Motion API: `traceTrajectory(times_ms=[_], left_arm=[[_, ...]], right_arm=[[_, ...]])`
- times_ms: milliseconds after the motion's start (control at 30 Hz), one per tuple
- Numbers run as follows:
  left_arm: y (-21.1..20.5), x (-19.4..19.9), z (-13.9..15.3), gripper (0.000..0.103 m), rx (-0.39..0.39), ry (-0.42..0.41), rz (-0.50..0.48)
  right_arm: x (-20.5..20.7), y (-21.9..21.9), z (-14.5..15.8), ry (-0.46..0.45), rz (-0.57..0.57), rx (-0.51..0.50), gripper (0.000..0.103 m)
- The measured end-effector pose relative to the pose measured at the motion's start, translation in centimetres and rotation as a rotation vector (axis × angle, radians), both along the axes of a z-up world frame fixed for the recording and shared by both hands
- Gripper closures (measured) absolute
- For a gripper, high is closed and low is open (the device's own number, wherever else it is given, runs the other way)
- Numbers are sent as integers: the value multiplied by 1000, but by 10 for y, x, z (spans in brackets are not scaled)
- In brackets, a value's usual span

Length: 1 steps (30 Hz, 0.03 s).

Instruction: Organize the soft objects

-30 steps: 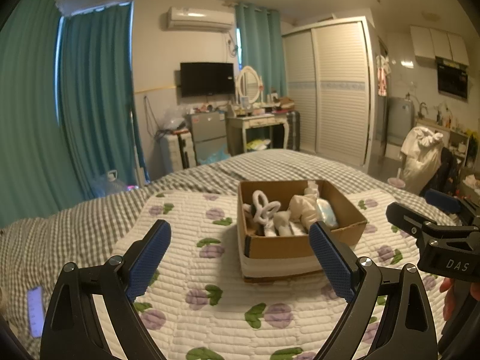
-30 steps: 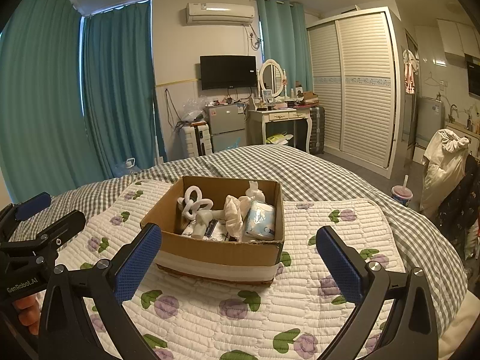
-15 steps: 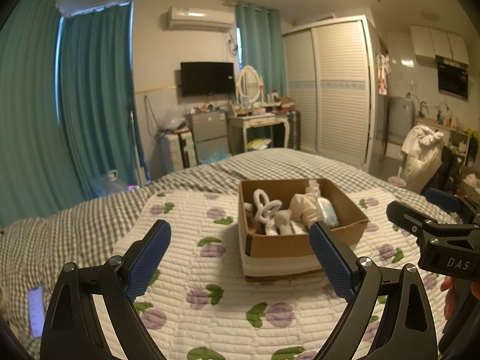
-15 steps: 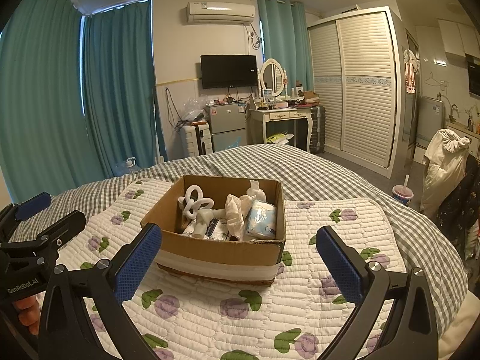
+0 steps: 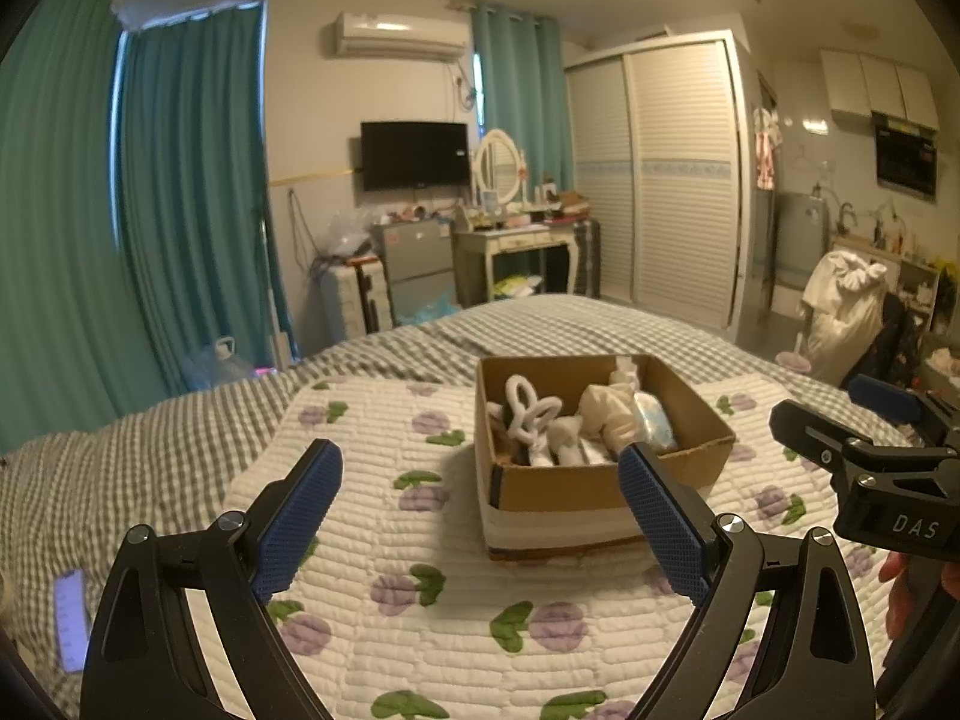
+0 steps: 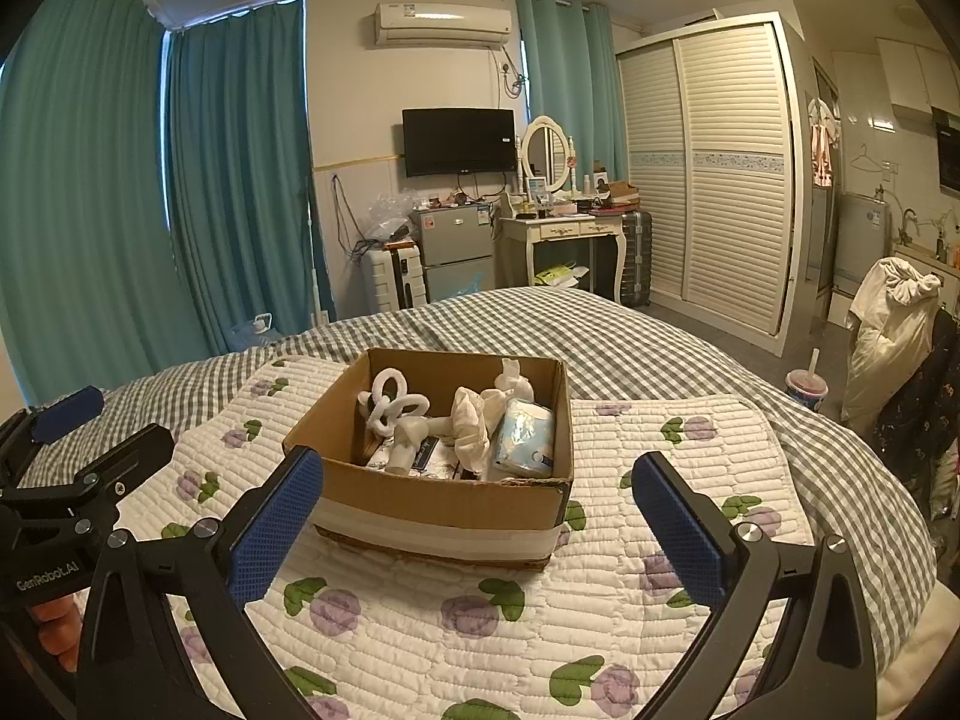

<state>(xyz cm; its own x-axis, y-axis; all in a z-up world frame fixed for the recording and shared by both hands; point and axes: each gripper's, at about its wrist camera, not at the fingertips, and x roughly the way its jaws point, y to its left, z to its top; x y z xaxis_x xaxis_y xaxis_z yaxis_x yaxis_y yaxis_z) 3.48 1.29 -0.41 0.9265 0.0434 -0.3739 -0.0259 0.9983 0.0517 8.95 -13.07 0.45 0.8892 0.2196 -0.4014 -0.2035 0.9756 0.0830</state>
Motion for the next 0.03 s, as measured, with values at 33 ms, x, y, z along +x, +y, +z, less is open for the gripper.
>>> traceTrajectory(times_ms=[33], left_arm=[[0, 0, 0, 8, 2, 0, 0]], right_arm=[[0, 0, 0, 0, -1, -1, 0]])
